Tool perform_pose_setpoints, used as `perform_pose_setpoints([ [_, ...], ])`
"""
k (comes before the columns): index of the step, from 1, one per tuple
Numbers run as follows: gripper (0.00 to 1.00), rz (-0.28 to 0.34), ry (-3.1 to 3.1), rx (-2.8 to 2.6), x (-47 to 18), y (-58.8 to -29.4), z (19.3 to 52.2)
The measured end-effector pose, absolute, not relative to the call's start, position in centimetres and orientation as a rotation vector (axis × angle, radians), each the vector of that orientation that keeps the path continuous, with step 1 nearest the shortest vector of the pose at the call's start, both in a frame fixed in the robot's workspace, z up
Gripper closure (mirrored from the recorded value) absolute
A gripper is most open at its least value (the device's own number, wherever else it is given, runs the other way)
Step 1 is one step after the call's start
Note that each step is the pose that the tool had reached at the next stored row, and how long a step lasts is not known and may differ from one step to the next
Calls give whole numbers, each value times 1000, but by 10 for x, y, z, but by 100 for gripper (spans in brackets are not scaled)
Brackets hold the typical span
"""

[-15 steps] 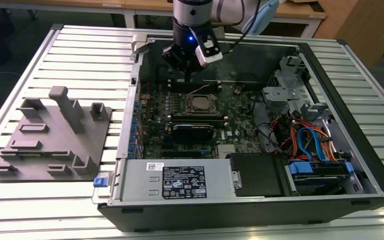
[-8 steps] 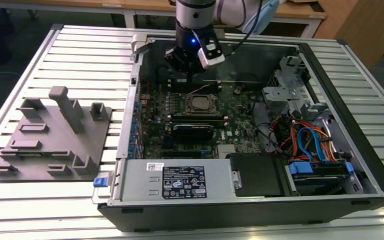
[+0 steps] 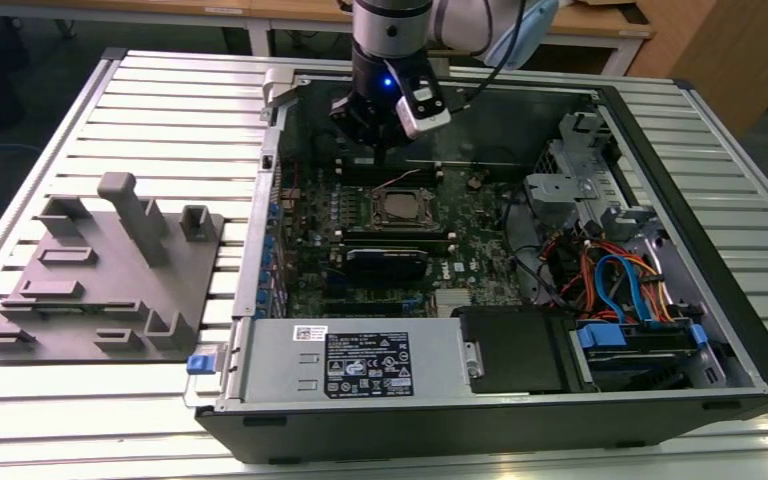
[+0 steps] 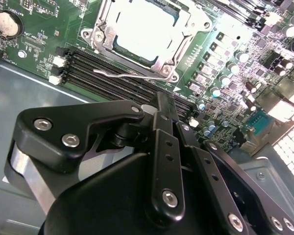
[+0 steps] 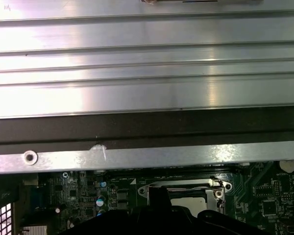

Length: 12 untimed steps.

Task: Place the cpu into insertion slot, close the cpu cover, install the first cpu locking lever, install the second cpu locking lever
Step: 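Install the first cpu locking lever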

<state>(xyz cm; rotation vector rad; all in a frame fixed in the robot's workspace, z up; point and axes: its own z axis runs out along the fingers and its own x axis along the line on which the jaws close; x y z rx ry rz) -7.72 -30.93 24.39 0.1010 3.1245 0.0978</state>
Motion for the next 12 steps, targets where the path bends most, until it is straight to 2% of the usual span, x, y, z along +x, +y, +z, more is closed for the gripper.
perform_pose_setpoints([
  [12,90,98,3124,102,-71,-309,238],
])
